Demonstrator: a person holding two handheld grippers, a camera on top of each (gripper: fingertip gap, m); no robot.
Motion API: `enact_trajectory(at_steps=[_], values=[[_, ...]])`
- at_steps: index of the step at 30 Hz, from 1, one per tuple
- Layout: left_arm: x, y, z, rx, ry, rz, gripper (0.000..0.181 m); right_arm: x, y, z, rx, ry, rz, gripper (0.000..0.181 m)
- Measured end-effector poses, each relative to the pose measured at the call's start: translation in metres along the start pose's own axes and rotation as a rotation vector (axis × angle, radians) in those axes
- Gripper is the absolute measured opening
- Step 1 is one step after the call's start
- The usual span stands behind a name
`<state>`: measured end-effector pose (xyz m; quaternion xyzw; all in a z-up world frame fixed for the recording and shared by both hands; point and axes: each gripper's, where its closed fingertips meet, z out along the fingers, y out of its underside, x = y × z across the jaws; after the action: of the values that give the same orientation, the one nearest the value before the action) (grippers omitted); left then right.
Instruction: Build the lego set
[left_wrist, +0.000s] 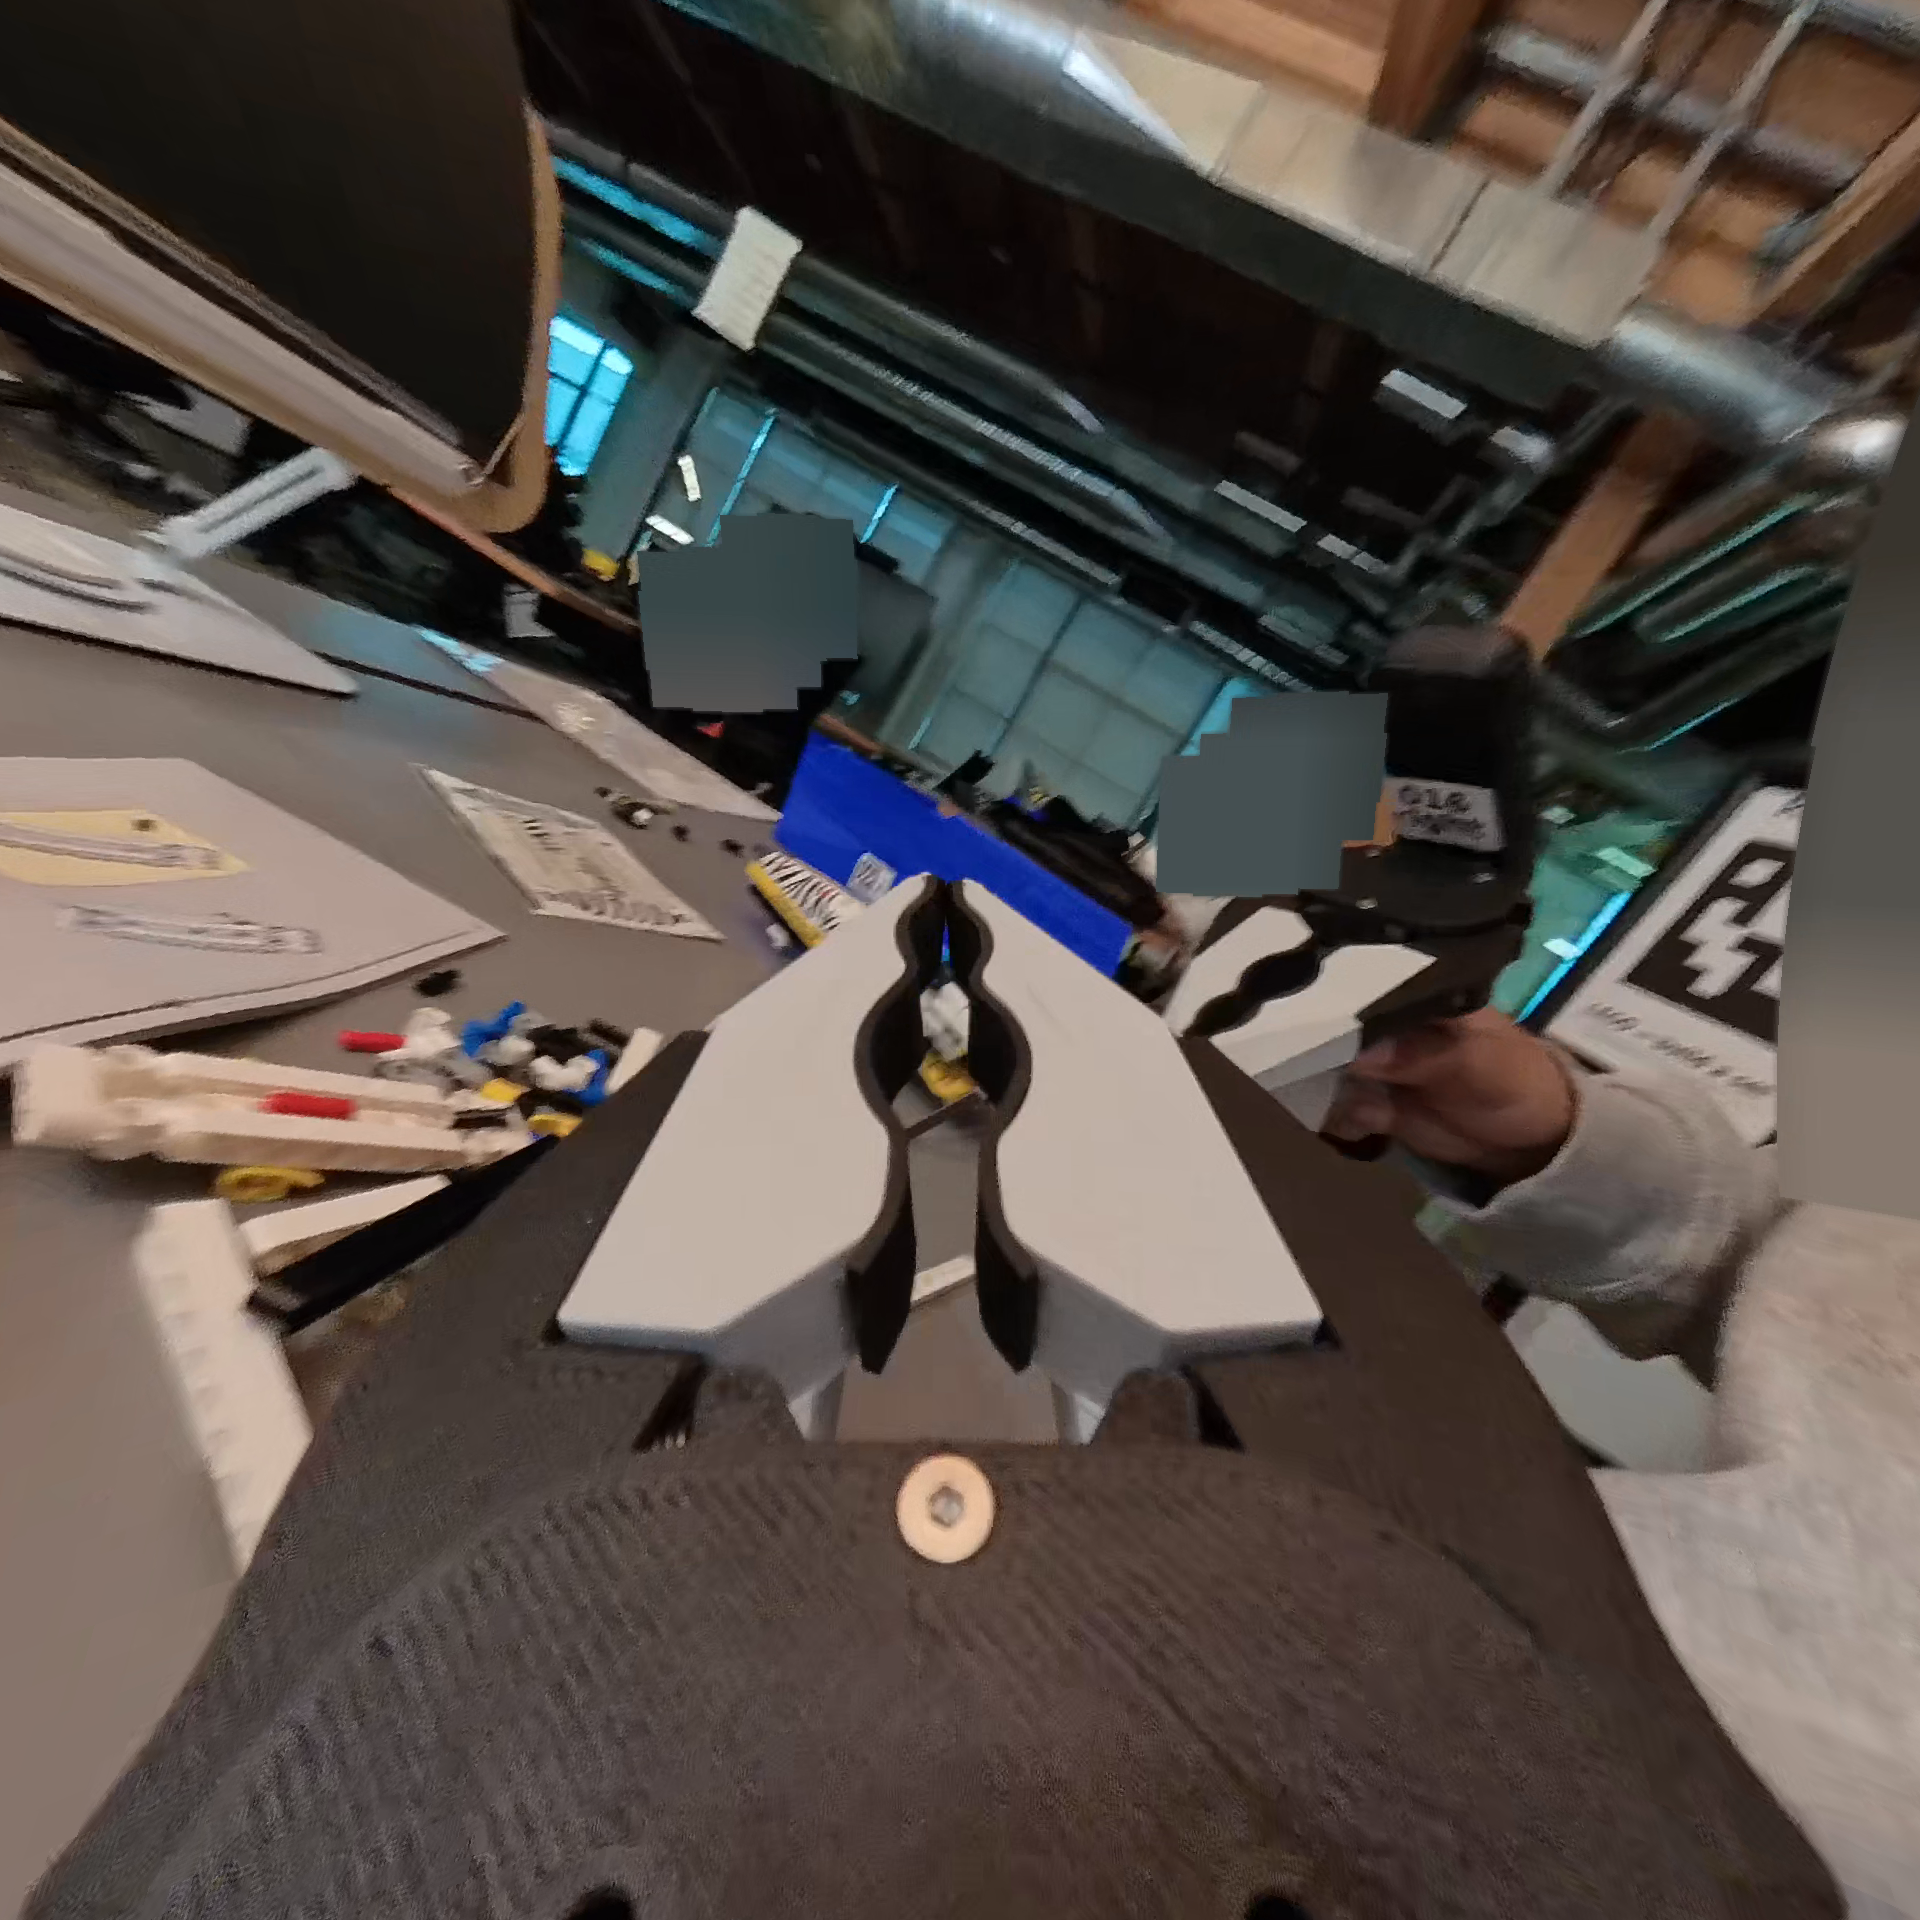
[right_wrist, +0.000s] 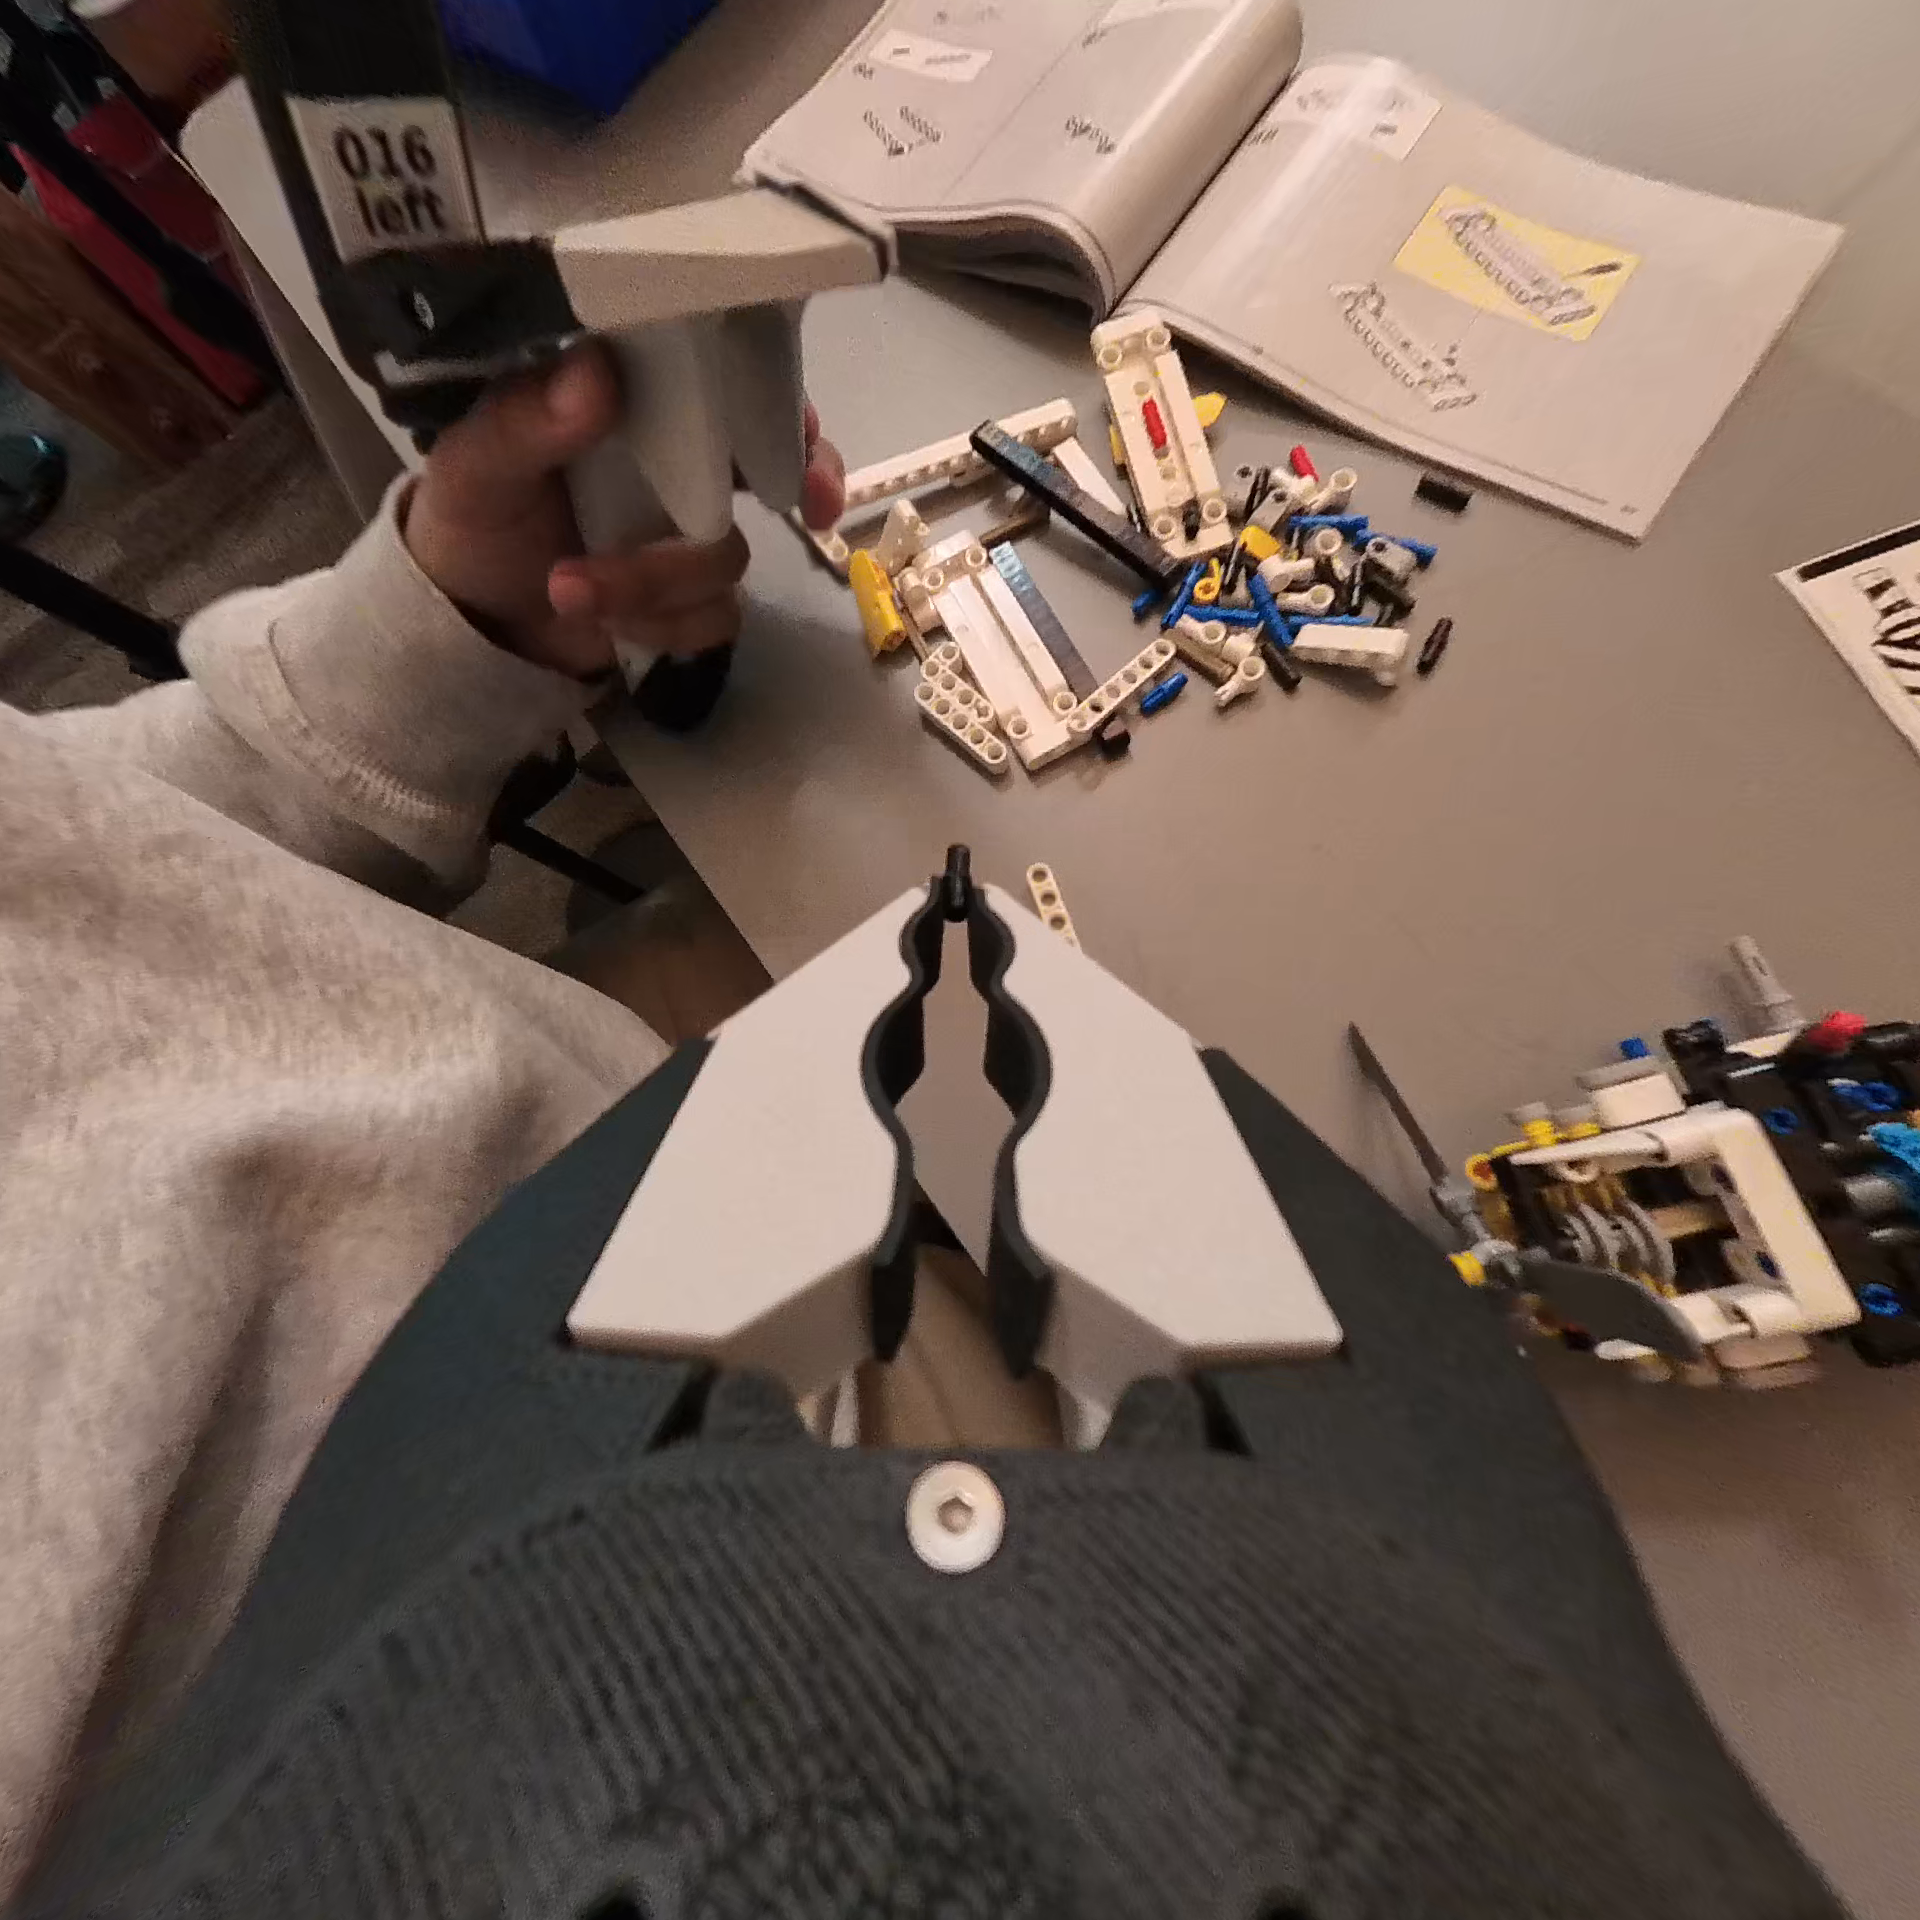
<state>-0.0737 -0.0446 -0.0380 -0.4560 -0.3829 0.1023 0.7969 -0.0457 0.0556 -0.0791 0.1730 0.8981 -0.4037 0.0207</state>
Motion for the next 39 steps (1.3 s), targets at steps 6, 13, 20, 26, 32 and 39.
enact_trajectory(at_steps=[6, 13, 20, 26, 32, 39], values=[[0.011, 0.034, 0.016, -0.201, -0.018, 0.09, 0.008, 0.012, 0.027, 0.008, -0.161, 0.051, -0.083, 0.002], [0.01, 0.098, 0.028, -0.604, -0.205, 0.379, 0.027, 0.029, 0.048, 0.026, -0.501, 0.12, -0.39, 0.002], [0.008, 0.14, 0.013, -0.89, -0.213, 0.633, 0.028, 0.035, 0.054, 0.038, -0.707, 0.047, -0.645, 0.002], [0.022, 0.121, 0.01, -0.766, -0.084, 0.308, 0.028, 0.036, 0.06, 0.04, -0.736, -0.023, -0.624, 0.002], [0.011, 0.111, 0.011, -0.696, -0.066, -0.04, 0.027, 0.038, 0.063, 0.042, -0.785, -0.027, -0.567, 0.002], [0.006, 0.128, 0.009, -0.791, -0.108, -0.073, 0.007, 0.033, 0.059, 0.042, -0.853, -0.021, -0.565, 0.002]])
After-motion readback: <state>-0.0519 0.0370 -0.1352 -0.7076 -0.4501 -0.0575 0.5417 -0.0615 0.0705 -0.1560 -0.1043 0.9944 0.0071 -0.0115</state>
